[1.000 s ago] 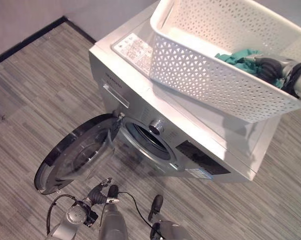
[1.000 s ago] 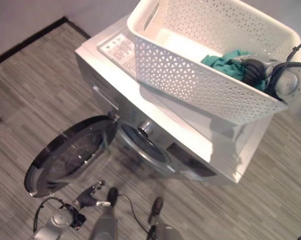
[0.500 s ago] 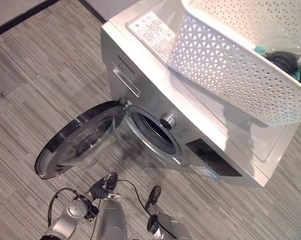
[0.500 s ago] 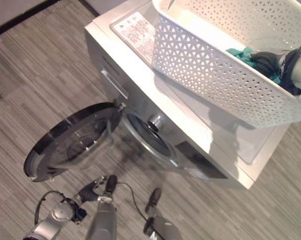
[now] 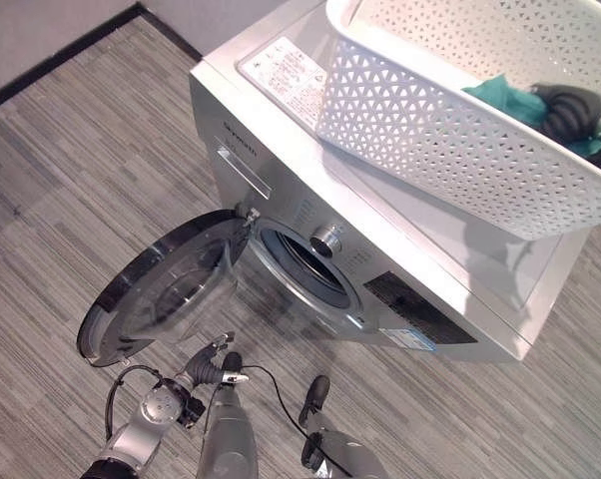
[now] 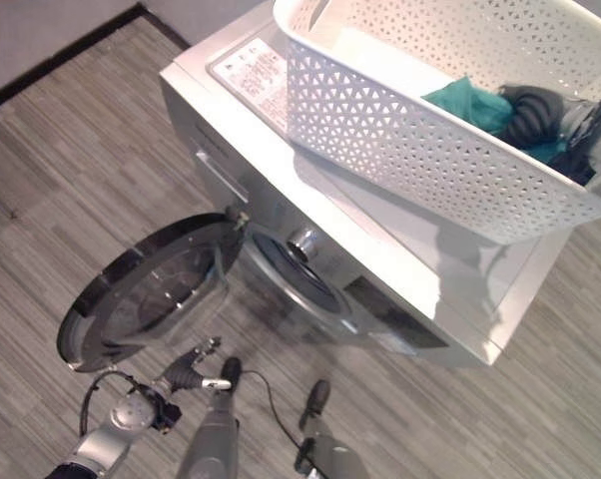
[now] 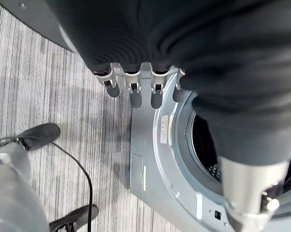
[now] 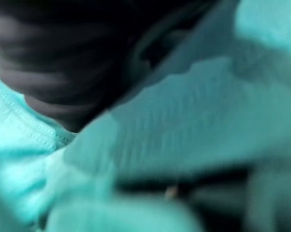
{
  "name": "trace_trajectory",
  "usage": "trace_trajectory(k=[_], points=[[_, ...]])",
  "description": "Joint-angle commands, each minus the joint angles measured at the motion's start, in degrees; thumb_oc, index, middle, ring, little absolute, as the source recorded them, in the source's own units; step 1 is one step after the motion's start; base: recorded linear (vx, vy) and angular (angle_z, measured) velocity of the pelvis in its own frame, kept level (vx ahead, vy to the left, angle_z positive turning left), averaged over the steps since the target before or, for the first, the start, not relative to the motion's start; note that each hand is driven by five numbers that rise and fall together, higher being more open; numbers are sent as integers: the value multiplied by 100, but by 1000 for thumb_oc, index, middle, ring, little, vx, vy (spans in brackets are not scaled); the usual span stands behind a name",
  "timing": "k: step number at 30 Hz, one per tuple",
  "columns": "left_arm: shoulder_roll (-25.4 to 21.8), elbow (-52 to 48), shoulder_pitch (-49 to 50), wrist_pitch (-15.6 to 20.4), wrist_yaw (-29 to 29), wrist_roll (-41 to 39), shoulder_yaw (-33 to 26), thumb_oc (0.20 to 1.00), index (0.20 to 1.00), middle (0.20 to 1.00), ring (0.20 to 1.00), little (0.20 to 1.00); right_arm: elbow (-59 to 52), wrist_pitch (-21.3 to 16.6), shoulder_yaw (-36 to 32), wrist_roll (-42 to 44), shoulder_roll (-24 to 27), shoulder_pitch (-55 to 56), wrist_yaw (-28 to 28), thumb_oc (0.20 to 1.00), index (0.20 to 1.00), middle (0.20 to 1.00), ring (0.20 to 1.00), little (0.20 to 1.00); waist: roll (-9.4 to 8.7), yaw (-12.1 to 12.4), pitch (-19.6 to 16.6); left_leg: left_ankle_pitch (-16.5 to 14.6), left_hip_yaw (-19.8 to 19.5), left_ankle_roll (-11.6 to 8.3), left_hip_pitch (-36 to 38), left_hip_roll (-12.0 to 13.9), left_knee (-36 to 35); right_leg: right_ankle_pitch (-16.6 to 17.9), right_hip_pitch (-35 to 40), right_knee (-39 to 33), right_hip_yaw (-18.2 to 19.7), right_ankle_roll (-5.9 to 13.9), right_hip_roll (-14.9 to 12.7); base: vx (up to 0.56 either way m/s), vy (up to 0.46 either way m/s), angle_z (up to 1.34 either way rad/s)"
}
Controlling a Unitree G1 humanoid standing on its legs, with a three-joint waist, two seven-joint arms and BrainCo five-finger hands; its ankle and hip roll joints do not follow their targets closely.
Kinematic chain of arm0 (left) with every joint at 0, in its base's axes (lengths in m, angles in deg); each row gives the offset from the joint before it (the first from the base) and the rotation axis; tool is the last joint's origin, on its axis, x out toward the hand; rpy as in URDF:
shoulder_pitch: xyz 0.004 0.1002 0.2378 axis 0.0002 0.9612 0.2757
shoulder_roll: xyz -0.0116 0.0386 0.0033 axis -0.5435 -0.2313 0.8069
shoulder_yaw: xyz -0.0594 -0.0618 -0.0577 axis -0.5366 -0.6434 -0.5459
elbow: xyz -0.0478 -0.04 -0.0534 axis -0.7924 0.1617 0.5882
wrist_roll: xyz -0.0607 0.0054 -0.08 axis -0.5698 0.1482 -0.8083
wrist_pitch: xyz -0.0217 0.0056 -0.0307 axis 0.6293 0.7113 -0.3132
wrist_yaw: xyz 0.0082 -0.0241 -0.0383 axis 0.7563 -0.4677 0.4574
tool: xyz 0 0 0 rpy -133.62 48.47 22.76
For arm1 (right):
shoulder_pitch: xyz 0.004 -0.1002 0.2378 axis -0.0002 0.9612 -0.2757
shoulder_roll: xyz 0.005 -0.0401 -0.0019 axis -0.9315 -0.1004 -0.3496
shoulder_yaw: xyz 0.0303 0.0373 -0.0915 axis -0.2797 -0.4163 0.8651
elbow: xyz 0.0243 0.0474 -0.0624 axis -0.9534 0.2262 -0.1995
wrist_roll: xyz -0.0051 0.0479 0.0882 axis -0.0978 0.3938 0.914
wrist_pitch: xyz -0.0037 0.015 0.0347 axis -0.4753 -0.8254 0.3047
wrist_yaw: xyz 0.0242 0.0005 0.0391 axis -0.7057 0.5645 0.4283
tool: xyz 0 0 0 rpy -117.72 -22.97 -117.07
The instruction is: Grab the laundry basket,head to the washer,open it,put in the laundry and shut it.
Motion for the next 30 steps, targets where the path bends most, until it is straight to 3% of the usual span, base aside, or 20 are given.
trace_trajectory(k=[1, 4, 6, 8, 14, 15, 24, 25, 30], points=[[-3, 187, -151, 306, -98, -235, 187, 1000, 1000, 1000, 1000, 1000, 416, -383, -460, 326, 57, -411, 792, 200, 200, 200, 200, 200, -13, -43, -249, 194, -120, -21, 2, 97, -472, -839, 893, 4, -156, 519, -124, 0, 0, 0], [1, 339, -276, 343, -174, -229, 265, 1000, 1000, 1000, 1000, 1000, 593, -673, -1204, 437, 2, -773, 1684, 200, 200, 200, 200, 200, -22, -80, -455, 129, -163, 0, 141, 64, -472, -900, 1059, 4, -188, 510, -127, 61, -5, 1], [-1, 383, -337, 361, -219, -238, 284, 1000, 1000, 1000, 1000, 1000, 597, -731, -1314, 395, -82, -917, 1922, 200, 200, 200, 200, 200, -42, -84, -521, 107, -188, 3, 195, 52, -472, -927, 1126, 4, -205, 502, -126, 37, -8, 3], [57, 410, -461, 344, -353, -281, 299, 1000, 1000, 1000, 1000, 1000, 507, -754, -1462, 24, -178, -1223, 2595, 200, 200, 200, 200, 200, -77, -112, -685, 67, -222, 3, 304, 31, -472, -963, 1261, 6, -214, 493, -126, 35, -7, 16], [108, 518, -597, 320, -489, -172, 379, 1000, 1000, 1000, 1000, 1000, 379, -656, -1794, -630, -234, -1263, 3322, 200, 200, 200, 200, 200, -94, -137, -827, 49, -270, 31, 391, -10, -472, -971, 1381, 12, -257, 491, -142, 32, 12, 10], [138, 485, -680, 302, -574, -160, 418, 1000, 1000, 1000, 1000, 1000, 284, -503, -2094, -1069, -235, -1242, 3772, 200, 200, 200, 200, 200, -94, -158, -927, -51, -289, 51, 551, -36, -472, -1022, 1512, 33, -249, 481, -150, 62, 16, 10], [222, 479, -818, 261, -752, -60, 500, 1000, 1000, 1000, 1000, 1000, 355, 35, -2673, -2106, -60, -1148, 4826, 200, 200, 200, 200, 200, -19, -267, -1060, -111, -263, 127, 731, -106, -472, -1019, 1615, 74, -195, 505, -217, 32, 19, -1], [278, 488, -779, 266, -812, -4, 427, 1000, 1000, 1000, 1000, 1000, 240, 342, -2717, -2845, 238, -1066, 5158, 200, 200, 200, 200, 200, 40, -311, -1088, -157, -227, 145, 794, -119, -472, -1022, 1643, 75, -162, 520, -241, 39, 15, -4], [464, 499, -686, 293, -860, 121, 271, 1000, 1000, 1000, 1000, 1000, -364, 716, -3544, -3735, 648, -214, 5526, 200, 200, 200, 200, 200, 228, -452, -1104, -206, -158, 177, 850, -135, -472, -1018, 1652, 81, -89, 540, -270, 24, 7, -5]])
